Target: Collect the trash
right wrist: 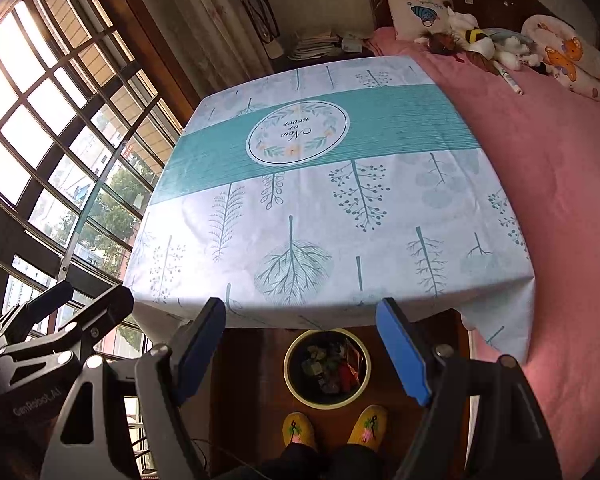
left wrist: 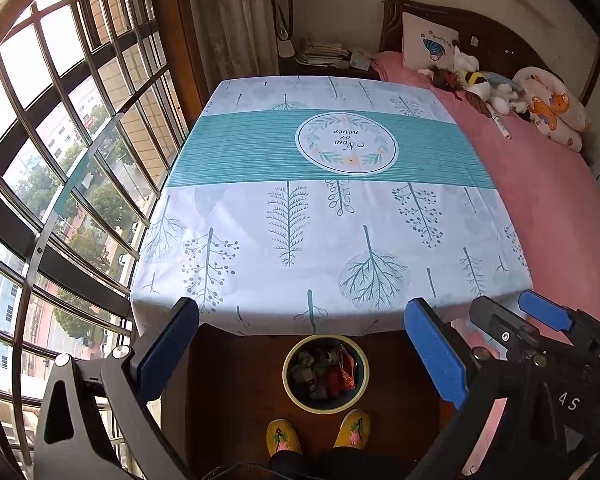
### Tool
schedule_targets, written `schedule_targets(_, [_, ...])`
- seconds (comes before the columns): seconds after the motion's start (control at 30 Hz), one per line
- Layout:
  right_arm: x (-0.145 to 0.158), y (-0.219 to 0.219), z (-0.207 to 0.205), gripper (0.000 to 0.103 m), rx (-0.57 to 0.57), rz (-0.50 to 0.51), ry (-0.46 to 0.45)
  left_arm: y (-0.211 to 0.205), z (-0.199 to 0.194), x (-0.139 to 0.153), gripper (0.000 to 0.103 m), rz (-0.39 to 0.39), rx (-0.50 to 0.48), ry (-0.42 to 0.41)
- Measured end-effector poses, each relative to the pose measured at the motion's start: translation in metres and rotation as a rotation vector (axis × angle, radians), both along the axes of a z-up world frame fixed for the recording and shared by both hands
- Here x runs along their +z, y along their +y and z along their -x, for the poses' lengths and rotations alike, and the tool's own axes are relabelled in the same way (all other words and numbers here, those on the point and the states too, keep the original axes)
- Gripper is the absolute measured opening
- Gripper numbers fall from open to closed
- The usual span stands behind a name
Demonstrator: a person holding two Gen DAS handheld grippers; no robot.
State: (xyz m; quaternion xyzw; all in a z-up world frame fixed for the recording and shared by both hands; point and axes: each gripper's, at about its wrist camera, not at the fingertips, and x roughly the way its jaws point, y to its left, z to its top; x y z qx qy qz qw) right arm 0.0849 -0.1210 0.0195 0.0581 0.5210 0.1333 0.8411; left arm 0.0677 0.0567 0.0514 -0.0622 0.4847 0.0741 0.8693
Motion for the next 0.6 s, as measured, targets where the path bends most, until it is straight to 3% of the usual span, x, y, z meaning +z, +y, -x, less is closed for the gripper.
schedule_targets(0.6, [-0.006,-0.004,-0.015,0.078,0.038,-0.005,0.016,-0.005,-0.010,-0.006,0.102,0.006,0.039,0.028])
